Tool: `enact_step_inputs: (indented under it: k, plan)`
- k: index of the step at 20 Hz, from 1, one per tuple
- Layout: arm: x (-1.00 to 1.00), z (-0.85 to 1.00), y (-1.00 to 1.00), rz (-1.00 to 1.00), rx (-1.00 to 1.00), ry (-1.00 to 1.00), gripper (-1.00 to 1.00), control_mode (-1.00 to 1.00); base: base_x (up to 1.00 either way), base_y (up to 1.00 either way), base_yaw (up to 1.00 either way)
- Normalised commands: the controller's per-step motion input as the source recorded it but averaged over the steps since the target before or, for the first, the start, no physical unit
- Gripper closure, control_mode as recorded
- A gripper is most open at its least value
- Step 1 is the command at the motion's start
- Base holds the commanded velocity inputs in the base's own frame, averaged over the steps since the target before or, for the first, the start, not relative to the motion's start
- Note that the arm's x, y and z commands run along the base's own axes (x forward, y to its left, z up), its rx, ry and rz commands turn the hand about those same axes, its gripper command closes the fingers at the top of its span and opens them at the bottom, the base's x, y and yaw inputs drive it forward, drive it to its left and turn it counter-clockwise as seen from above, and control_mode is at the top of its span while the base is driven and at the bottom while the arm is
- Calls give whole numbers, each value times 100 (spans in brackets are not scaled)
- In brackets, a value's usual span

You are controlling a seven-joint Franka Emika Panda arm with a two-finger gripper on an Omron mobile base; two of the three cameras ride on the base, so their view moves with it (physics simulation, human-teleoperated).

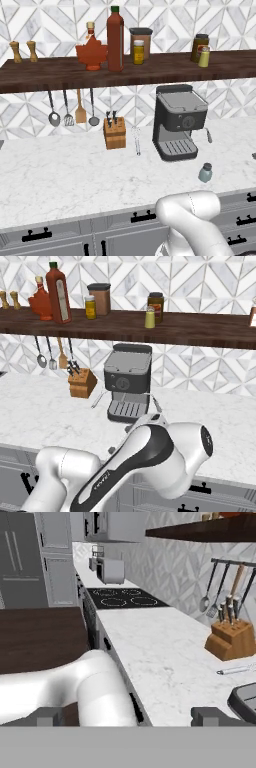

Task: Put the shaker and condiment bottle from the counter next to their counterparts in the cabinet.

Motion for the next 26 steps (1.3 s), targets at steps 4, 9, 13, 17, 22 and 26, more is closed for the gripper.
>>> enact_step_inputs:
  k: [4, 9, 13, 17, 22, 26]
  plan:
    - [57, -1, -4, 0, 3, 13, -100, -100, 0, 0, 0]
    - [12, -25, -8, 0, 0, 12, -100, -100, 0, 0, 0]
    - [0, -48, -22, 0, 0, 6, -100, -100, 0, 0, 0]
    - [8, -23, -7, 0, 0, 0, -100, -100, 0, 0, 0]
    - [22, -12, 0, 0, 0, 0, -100, -100, 0, 0, 0]
    - [20, -6, -2, 0, 0, 0, -100, -100, 0, 0, 0]
